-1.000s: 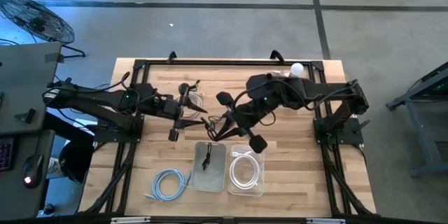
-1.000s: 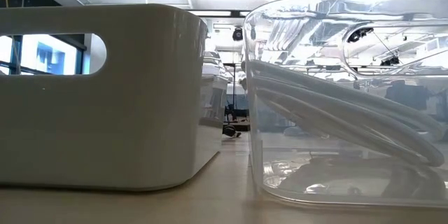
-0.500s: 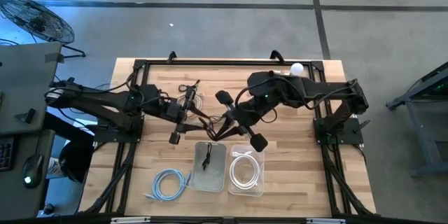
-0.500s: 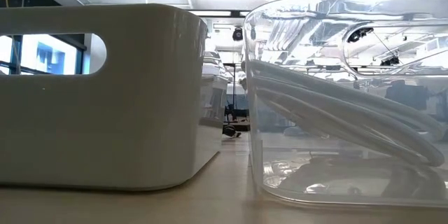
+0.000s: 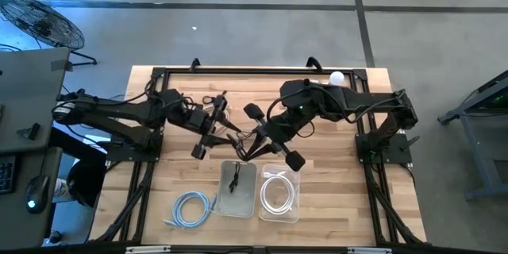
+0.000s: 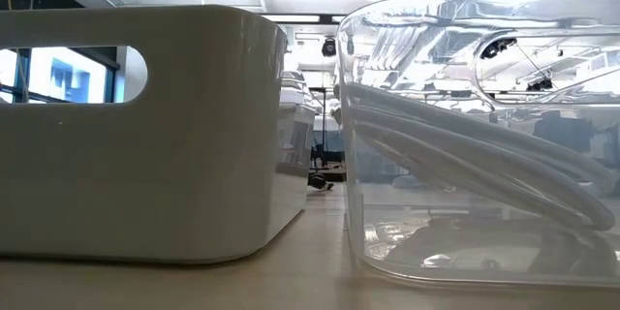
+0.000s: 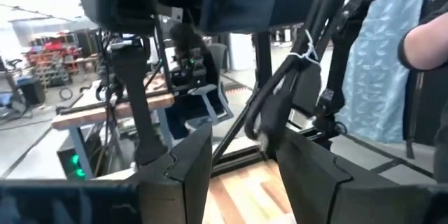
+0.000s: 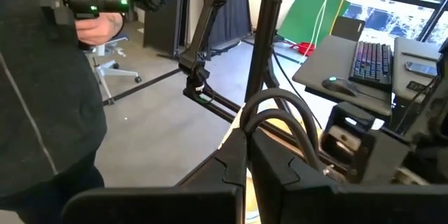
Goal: Pick & Place USB Port
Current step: Put the black USB cable into the gray bin
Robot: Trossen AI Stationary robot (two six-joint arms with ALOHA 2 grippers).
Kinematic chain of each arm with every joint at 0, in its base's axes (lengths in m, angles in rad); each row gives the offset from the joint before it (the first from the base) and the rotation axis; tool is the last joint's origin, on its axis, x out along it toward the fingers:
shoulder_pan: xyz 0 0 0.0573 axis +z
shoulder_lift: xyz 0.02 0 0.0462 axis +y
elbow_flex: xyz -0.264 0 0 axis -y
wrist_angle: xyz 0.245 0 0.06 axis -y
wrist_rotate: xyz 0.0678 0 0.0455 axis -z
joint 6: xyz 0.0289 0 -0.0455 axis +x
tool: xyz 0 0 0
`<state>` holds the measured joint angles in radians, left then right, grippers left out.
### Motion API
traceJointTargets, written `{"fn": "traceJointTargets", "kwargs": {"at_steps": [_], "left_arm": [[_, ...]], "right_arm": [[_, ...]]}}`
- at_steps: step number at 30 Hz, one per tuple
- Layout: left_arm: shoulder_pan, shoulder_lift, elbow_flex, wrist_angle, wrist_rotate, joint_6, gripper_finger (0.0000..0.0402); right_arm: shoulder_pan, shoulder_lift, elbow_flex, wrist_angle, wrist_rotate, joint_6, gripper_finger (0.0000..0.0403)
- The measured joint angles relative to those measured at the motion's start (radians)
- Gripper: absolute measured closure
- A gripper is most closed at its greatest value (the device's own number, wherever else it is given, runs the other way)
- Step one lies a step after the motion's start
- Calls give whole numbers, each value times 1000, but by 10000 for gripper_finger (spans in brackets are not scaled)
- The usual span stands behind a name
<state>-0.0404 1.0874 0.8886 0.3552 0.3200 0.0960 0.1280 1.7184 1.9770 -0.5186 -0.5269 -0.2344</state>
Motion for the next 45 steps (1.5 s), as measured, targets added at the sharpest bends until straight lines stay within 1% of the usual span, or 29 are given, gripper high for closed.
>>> {"fn": "traceJointTargets", "kwargs": {"at_steps": [6, 19, 28, 31, 37, 42, 45], "left_arm": [[10, 17, -1, 15, 39, -4, 247], [10, 24, 0, 44, 109, 0, 247], [10, 24, 0, 46, 111, 4, 247], [10, 26, 0, 56, 111, 4, 247], [10, 75, 0, 147, 146, 3, 247], [10, 125, 0, 185, 144, -5, 248], [10, 142, 0, 224, 137, -5, 267]], "right_arm": [[0, 0, 0, -1, -4, -7, 403], [-37, 0, 0, -5, -7, -2, 403], [-48, 0, 0, -7, -15, -20, 403], [-57, 0, 0, -7, -34, -20, 403], [-69, 0, 0, -8, -49, -27, 403], [-77, 1, 0, -19, -48, -28, 403], [-78, 1, 0, -19, -48, -29, 403]]}}
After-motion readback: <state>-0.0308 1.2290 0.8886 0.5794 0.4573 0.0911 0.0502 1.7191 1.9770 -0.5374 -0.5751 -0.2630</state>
